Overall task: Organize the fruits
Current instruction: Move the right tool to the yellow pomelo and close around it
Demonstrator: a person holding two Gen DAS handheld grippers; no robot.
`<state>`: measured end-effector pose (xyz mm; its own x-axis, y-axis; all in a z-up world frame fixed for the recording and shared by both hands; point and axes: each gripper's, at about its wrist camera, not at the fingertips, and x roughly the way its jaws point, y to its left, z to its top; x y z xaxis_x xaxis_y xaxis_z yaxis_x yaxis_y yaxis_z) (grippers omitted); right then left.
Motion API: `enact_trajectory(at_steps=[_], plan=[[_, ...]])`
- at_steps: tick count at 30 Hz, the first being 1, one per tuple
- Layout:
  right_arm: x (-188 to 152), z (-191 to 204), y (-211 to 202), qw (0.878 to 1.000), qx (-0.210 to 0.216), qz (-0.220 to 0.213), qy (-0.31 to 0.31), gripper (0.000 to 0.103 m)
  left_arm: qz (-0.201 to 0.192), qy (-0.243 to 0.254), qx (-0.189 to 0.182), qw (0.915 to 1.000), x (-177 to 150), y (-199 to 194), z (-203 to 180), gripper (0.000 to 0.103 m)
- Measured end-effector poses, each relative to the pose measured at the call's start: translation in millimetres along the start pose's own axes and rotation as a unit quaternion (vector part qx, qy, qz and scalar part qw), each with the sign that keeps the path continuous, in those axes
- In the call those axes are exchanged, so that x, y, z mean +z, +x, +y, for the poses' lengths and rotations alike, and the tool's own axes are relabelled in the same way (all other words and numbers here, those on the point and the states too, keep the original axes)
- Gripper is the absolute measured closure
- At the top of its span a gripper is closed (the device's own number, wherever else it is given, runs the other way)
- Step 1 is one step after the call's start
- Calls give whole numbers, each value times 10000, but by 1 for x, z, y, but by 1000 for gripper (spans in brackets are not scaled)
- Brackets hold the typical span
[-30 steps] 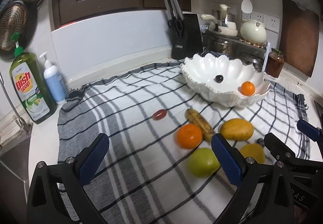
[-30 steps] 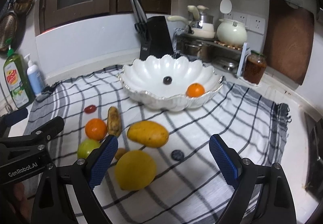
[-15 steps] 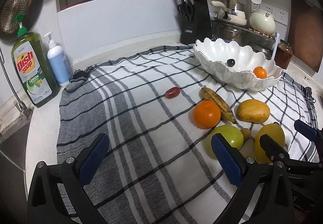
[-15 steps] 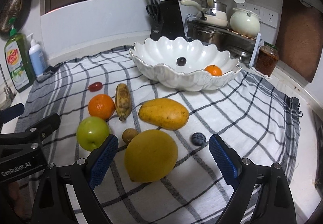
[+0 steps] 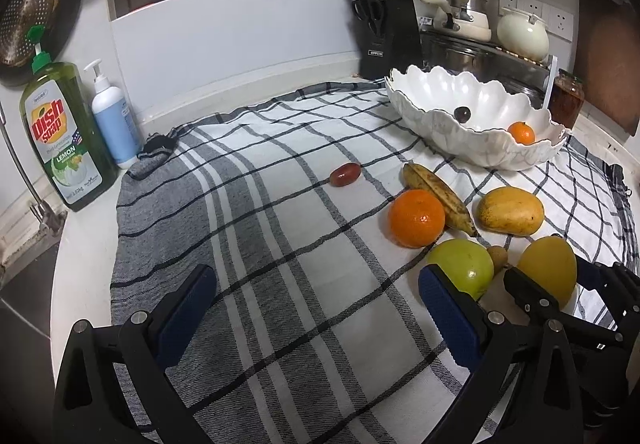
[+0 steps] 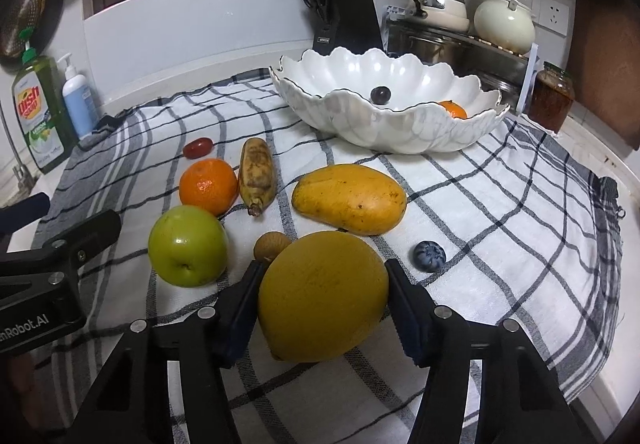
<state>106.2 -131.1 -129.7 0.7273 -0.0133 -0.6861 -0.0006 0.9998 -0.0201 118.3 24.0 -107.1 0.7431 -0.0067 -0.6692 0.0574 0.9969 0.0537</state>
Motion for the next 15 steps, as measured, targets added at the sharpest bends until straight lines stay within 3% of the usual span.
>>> enact_trajectory(at_steps=[5, 15], plan=[[0, -9, -4, 9998, 116, 8, 158, 44, 7, 66, -94, 9999, 1, -1, -8, 0], [3, -33, -20, 9992, -95, -187, 340, 44, 79, 217, -509, 9984, 1, 3, -36, 0]])
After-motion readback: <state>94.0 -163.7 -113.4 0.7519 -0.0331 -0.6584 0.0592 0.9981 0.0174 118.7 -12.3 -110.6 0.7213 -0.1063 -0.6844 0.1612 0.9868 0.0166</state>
